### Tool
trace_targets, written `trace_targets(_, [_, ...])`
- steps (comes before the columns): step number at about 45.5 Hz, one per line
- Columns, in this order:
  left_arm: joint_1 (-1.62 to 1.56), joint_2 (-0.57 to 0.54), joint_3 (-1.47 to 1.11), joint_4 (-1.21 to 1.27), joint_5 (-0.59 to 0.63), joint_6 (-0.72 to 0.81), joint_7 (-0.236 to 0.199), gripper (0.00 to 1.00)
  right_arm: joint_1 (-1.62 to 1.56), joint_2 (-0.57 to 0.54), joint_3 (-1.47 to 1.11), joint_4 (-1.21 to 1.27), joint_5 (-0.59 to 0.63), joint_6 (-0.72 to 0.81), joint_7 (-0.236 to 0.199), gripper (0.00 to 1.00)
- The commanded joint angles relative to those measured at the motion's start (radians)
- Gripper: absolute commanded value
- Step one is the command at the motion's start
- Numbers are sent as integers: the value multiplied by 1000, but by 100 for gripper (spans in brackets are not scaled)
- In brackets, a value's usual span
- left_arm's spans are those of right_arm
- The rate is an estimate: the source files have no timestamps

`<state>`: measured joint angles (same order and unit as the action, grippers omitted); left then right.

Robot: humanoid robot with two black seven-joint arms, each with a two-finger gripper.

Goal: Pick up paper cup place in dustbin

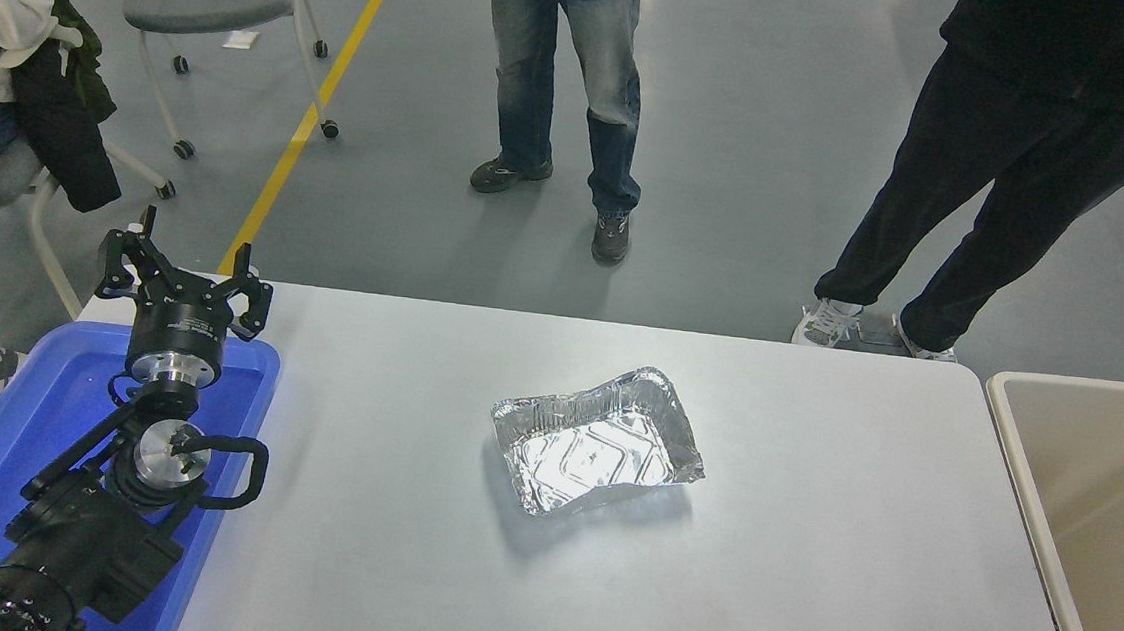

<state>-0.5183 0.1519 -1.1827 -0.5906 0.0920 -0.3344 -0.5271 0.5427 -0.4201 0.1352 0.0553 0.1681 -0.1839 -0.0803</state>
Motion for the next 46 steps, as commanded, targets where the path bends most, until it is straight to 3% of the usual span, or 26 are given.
trace_targets(1, [0,0,0,0,0,0,-1,99,-20,3,21,-2,1,1,5,100])
trace_targets(18, [0,0,0,0,0,0,-1,99,45,-6,-3,12,-19,11,-1,100])
trace_targets(25, [1,0,0,0,0,0,1,99,105,-46,-48,27,-84,27,-3,100])
trace_targets(38, [0,0,0,0,0,0,1,99,263,-222,-123,308,-188,32,-4,100])
trace_targets(46, [0,0,0,0,0,0,-1,99,339,-380,-123,610,-334,23,-6,100])
